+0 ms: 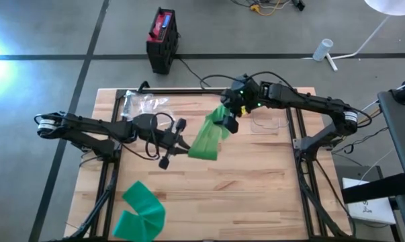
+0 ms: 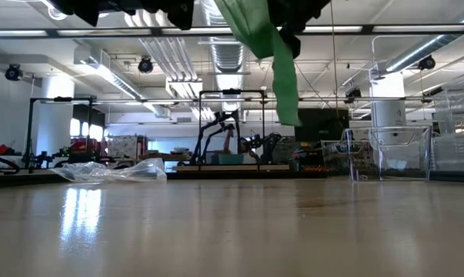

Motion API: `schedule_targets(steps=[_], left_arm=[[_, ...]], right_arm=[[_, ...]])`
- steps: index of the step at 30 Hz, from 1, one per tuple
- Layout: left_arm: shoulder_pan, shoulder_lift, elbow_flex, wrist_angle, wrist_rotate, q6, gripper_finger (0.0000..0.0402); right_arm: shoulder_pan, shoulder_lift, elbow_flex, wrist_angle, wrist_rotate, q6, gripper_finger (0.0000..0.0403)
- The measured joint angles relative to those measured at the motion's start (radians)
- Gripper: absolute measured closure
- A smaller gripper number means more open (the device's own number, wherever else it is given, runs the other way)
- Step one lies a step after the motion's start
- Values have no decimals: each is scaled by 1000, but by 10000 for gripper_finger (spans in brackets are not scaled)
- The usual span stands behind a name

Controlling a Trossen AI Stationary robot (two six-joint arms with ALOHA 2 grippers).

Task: Roll bandage
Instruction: Roll the green bandage

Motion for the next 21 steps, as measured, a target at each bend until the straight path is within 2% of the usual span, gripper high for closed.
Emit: schedule_targets(steps=[4,6,9,11,16,21], left_arm=[[-1,15,0,69,65,-17,398],[-2,21,1,79,81,-18,398],[-2,26,1,66,90,-8,398],[-2,28,1,33,90,4,398],[-2,28,1,-41,45,11,398],[-2,28,1,-110,-21,35,398]], right_arm=[[22,0,-3,62,-90,-59,94],[37,0,-12,118,-175,-69,94],[44,0,-21,235,-359,2,93],[36,0,-22,267,-376,97,93],[-68,0,-46,169,-367,293,93],[-126,10,-135,-11,-545,337,93]])
